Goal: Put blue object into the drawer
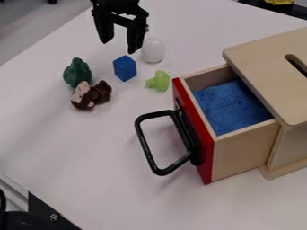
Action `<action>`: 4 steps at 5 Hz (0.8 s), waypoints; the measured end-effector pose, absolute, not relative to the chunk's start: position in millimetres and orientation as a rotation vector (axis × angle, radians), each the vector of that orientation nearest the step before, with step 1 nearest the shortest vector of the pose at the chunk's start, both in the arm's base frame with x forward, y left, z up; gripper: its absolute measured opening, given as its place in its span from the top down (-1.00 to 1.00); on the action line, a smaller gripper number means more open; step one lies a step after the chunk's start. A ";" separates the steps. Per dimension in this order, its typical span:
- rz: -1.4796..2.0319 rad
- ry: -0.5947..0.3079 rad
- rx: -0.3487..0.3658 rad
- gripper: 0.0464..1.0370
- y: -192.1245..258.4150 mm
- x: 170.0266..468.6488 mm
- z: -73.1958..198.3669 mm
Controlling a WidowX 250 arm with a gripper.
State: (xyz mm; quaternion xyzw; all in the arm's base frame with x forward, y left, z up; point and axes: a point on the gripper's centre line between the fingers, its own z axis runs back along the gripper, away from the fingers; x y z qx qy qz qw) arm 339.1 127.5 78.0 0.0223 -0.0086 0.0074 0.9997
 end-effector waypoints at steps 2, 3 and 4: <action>-0.041 0.021 0.073 -0.92 132.9 334.0 52.7; -0.116 0.013 0.101 -0.92 135.6 333.1 47.0; -0.164 0.028 0.109 -0.92 136.6 334.5 35.7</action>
